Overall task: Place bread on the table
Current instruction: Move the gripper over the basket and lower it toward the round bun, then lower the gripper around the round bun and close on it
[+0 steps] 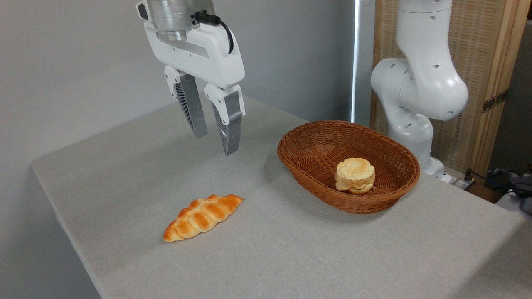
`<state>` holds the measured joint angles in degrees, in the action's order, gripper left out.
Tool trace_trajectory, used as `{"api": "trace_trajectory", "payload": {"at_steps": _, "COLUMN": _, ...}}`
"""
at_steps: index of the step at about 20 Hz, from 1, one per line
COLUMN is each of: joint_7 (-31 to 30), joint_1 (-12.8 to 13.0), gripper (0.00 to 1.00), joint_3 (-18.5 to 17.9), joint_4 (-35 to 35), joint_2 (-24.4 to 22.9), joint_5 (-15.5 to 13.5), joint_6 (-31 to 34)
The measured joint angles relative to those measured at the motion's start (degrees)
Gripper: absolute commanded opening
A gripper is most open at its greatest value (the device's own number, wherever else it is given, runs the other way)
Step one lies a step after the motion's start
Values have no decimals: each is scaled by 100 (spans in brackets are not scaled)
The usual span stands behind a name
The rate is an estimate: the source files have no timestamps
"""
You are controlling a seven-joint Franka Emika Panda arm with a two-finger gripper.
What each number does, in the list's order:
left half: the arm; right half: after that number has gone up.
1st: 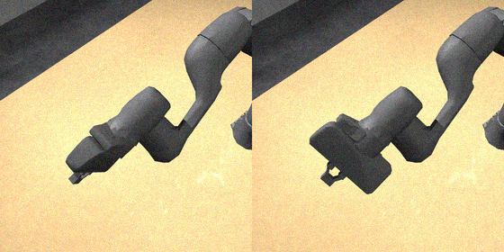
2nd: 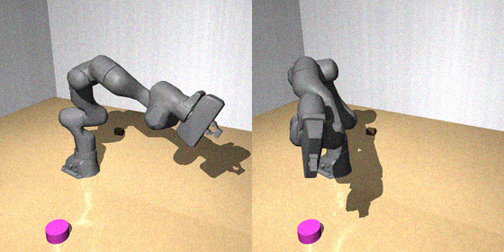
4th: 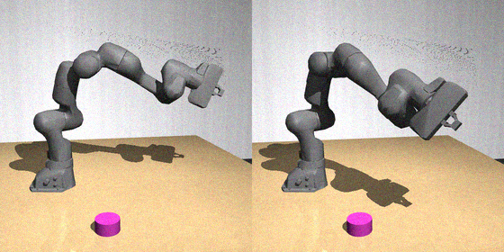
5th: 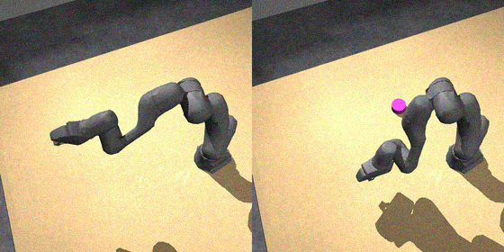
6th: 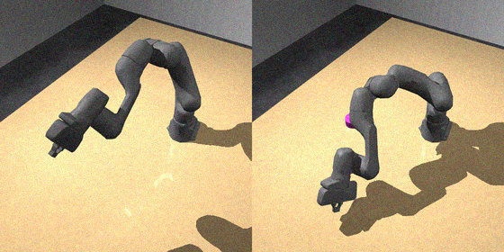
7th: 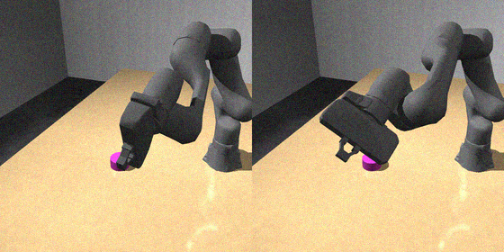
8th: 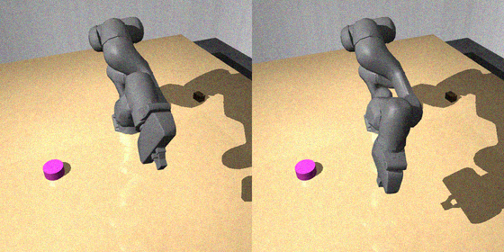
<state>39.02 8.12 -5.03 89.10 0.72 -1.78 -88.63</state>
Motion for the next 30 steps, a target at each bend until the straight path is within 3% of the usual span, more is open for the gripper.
{"api": "trace_trajectory", "payload": {"at_steps": 4, "joint_7": 0, "joint_1": 2, "gripper": 100, "joint_3": 2, "joint_4": 395, "joint_2": -296, "joint_5": 0, "joint_6": 80}}
{"api": "trace_trajectory", "payload": {"at_steps": 8, "joint_7": 35, "joint_1": 4, "gripper": 100, "joint_3": 3, "joint_4": 1211, "joint_2": -965, "joint_5": 0, "joint_6": 107}}
{"api": "trace_trajectory", "payload": {"at_steps": 13, "joint_7": 551, "joint_1": 5, "gripper": 100, "joint_3": 1, "joint_4": 2313, "joint_2": -1879, "joint_5": 25, "joint_6": 112}}
{"api": "trace_trajectory", "payload": {"at_steps": 19, "joint_7": 1218, "joint_1": 0, "gripper": 100, "joint_3": -12, "joint_4": 3823, "joint_2": -3029, "joint_5": 267, "joint_6": 100}}
{"api": "trace_trajectory", "payload": {"at_steps": 22, "joint_7": 1353, "joint_1": 10, "gripper": 100, "joint_3": -10, "joint_4": 4314, "joint_2": -3283, "joint_5": 278, "joint_6": 38}}
{"api": "trace_trajectory", "payload": {"at_steps": 26, "joint_7": 1804, "joint_1": 65, "gripper": 100, "joint_3": -11, "joint_4": 4756, "joint_2": -3405, "joint_5": 700, "joint_6": -87}}
{"api": "trace_trajectory", "payload": {"at_steps": 30, "joint_7": 1941, "joint_1": 73, "gripper": 100, "joint_3": -152, "joint_4": 5412, "joint_2": -3777, "joint_5": 781, "joint_6": -536}}
